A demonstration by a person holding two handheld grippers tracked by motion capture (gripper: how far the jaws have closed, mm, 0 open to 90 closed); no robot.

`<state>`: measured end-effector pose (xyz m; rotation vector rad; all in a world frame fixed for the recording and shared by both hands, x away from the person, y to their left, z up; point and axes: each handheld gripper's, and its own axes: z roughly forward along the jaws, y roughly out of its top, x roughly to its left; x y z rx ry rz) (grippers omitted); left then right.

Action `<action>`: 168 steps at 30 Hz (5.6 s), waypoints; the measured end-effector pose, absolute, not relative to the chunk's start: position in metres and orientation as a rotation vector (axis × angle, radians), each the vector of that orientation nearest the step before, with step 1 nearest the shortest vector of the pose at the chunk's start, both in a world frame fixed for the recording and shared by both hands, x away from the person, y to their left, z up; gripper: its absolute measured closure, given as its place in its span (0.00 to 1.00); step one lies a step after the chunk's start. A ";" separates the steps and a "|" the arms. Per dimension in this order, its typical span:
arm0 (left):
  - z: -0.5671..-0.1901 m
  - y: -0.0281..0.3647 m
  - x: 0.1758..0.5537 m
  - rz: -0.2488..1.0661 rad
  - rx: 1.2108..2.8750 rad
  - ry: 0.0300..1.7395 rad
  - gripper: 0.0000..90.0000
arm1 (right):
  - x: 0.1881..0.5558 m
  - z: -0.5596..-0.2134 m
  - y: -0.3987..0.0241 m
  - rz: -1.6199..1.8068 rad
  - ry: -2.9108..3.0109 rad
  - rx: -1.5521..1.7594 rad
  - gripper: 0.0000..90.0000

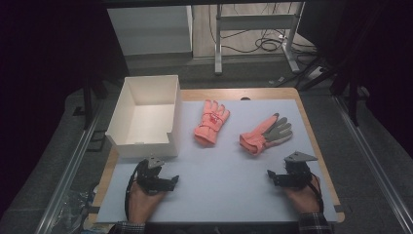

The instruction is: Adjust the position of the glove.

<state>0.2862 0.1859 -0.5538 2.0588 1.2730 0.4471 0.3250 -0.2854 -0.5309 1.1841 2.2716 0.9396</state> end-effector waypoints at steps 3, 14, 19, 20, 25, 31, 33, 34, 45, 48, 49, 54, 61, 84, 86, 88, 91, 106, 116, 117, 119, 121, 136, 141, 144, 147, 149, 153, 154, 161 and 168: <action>-0.554 0.186 0.286 0.448 2.069 1.269 0.01 | 0.325 -0.531 -0.285 0.940 2.271 1.184 0.18; -0.554 0.186 0.286 0.448 2.059 1.272 0.01 | 0.325 -0.531 -0.285 0.940 2.272 1.185 0.18; -0.554 0.186 0.286 0.448 2.064 1.271 0.01 | 0.325 -0.531 -0.285 0.939 2.272 1.186 0.18; -0.554 0.186 0.286 0.449 2.068 1.269 0.01 | 0.325 -0.531 -0.285 0.938 2.273 1.185 0.18; -0.554 0.187 0.286 0.449 2.068 1.270 0.01 | 0.325 -0.530 -0.285 0.934 2.273 1.186 0.18; -0.554 0.187 0.286 0.448 2.068 1.269 0.01 | 0.324 -0.529 -0.285 0.936 2.258 1.203 0.21; -0.554 0.187 0.286 0.447 2.068 1.269 0.01 | 0.324 -0.528 -0.285 0.931 2.260 1.207 0.25; -0.554 0.187 0.286 0.448 2.068 1.269 0.01 | 0.323 -0.527 -0.285 0.940 2.268 1.209 0.28; -0.554 0.187 0.286 0.447 2.068 1.269 0.01 | 0.327 -0.519 -0.270 1.011 2.322 1.187 0.44; -0.554 0.187 0.286 0.447 2.068 1.269 0.01 | 0.330 -0.516 -0.264 1.027 2.338 1.168 0.50; -0.554 0.187 0.286 0.447 2.068 1.269 0.01 | 0.330 -0.516 -0.264 1.027 2.338 1.168 0.50; -0.554 0.187 0.286 0.447 2.068 1.269 0.01 | 0.338 -0.512 -0.250 1.051 2.355 1.161 0.59; -0.554 0.187 0.286 0.447 2.067 1.269 0.01 | 0.350 -0.510 -0.237 1.038 2.323 1.194 0.67; -0.553 0.187 0.286 0.448 2.067 1.271 0.01 | 0.359 -0.506 -0.238 0.960 2.227 1.258 0.82; -0.554 0.187 0.286 0.447 2.066 1.270 0.01 | 0.359 -0.506 -0.243 0.955 2.218 1.266 0.82; -0.554 0.187 0.286 0.447 2.067 1.270 0.01 | 0.359 -0.506 -0.251 0.947 2.207 1.278 0.81; -0.554 0.187 0.286 0.447 2.066 1.270 0.01 | 0.359 -0.506 -0.260 0.930 2.194 1.294 0.80; -0.554 0.187 0.286 0.447 2.066 1.270 0.01 | 0.363 -0.478 -0.288 0.903 2.132 1.344 0.59; -0.554 0.187 0.286 0.447 2.065 1.270 0.01 | 0.407 -0.470 -0.258 0.885 2.110 1.355 0.29; -0.554 0.187 0.286 0.448 2.065 1.270 0.01 | 0.411 -0.475 -0.257 0.876 2.105 1.368 0.27; -0.554 0.187 0.286 0.448 2.066 1.270 0.01 | 0.415 -0.483 -0.256 0.856 2.112 1.392 0.25; -0.554 0.187 0.286 0.448 2.064 1.269 0.01 | 0.418 -0.492 -0.257 0.824 2.125 1.413 0.24; -0.554 0.187 0.286 0.448 2.064 1.271 0.01 | 0.412 -0.507 -0.270 0.887 2.129 1.460 0.73; -0.554 0.187 0.286 0.448 2.066 1.271 0.01 | 0.407 -0.503 -0.270 0.923 2.120 1.419 0.78; -0.554 0.187 0.286 0.447 2.065 1.271 0.01 | 0.397 -0.490 -0.265 0.978 2.128 1.368 0.78; -0.554 0.187 0.286 0.447 2.065 1.271 0.01 | 0.390 -0.481 -0.260 1.017 2.137 1.332 0.78; -0.554 0.187 0.286 0.448 2.066 1.271 0.01 | 0.383 -0.474 -0.256 1.054 2.154 1.306 0.78; -0.554 0.187 0.286 0.448 2.066 1.270 0.01 | 0.371 -0.467 -0.244 1.103 2.197 1.254 0.77; -0.554 0.187 0.286 0.448 2.066 1.270 0.01 | 0.368 -0.467 -0.241 1.111 2.208 1.245 0.77; -0.554 0.187 0.286 0.448 2.067 1.270 0.01 | 0.354 -0.473 -0.213 1.136 2.294 1.181 0.77; -0.554 0.187 0.286 0.448 2.066 1.270 0.01 | 0.346 -0.491 -0.192 1.115 2.356 1.153 0.76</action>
